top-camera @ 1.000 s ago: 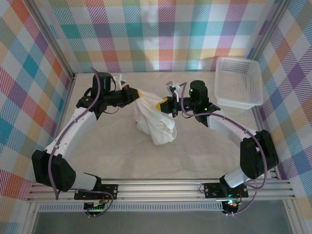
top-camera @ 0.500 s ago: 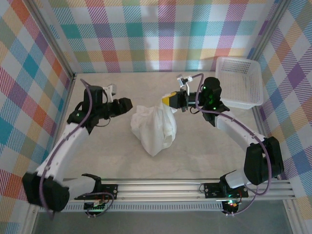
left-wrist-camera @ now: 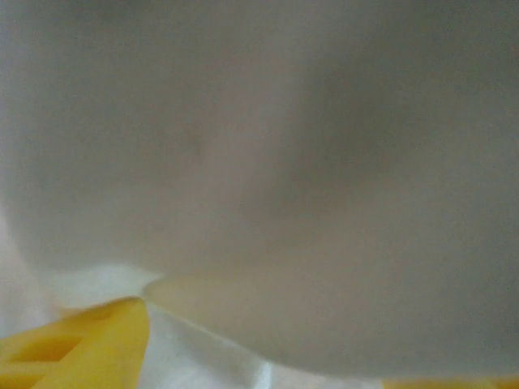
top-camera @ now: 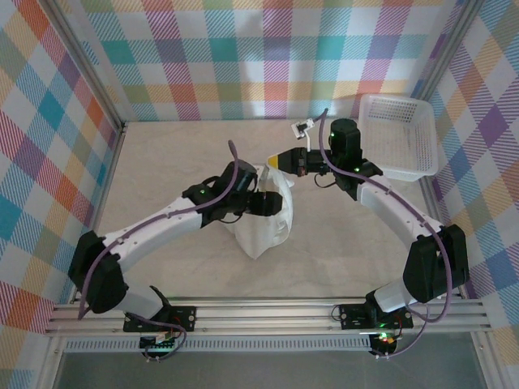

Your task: Fold the inside-out t-shirt

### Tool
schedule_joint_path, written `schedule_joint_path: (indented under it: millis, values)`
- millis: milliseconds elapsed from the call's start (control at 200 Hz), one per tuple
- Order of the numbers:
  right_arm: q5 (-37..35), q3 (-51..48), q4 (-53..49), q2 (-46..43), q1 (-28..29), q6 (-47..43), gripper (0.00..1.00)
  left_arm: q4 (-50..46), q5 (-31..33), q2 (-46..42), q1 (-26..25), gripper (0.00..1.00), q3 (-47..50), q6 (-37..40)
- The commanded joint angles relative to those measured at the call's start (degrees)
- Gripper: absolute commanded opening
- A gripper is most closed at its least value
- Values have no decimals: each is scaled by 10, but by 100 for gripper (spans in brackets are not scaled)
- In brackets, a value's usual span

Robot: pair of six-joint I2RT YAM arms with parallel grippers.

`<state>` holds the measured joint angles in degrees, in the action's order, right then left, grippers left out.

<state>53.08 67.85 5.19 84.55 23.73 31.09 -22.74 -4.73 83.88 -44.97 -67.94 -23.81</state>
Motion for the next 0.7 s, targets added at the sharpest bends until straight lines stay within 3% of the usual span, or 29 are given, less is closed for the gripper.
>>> schedule_joint_path:
  millis: [0, 65, 155, 195, 240, 290, 380, 440, 510, 570, 635, 695]
  values:
    - [17, 13, -36, -14, 5, -32, 0, -13, 88, -6, -4, 68, -54, 7]
    - [0, 17, -79, -19, 2, -61, 0, -25, 93, -13, 3, 45, -58, 23]
    - [-71, 7, -149, -33, -8, -111, 0, -28, -1, -31, 22, 14, -45, 54]
    - [-89, -11, -169, -41, -10, -142, 0, -38, -23, -46, 22, 7, -34, 69]
    - [-97, -37, -185, -52, -8, -182, 0, -44, -37, -70, 22, 5, -8, 77]
    - [-99, -74, -196, -68, -1, -220, 0, -45, -52, -106, 22, 12, 20, 85]
    - [-119, -149, -220, -96, 41, -305, 0, -44, -44, -170, 27, 52, 70, 77]
    - [-115, -186, -244, -99, 74, -323, 5, -50, -22, -193, 34, 66, 87, 61]
    - [-95, -204, -281, -91, 94, -306, 20, -79, 14, -192, 43, 69, 82, 45]
    - [-93, -201, -307, -99, 93, -271, 26, -110, 45, -169, 45, 69, 66, 38]
    - [-149, -191, -314, -126, 90, -229, 34, -136, 64, -132, 49, 69, 46, 33]
    - [-242, -186, -296, -151, 74, -152, 52, -152, 66, -88, 51, 69, 28, 30]
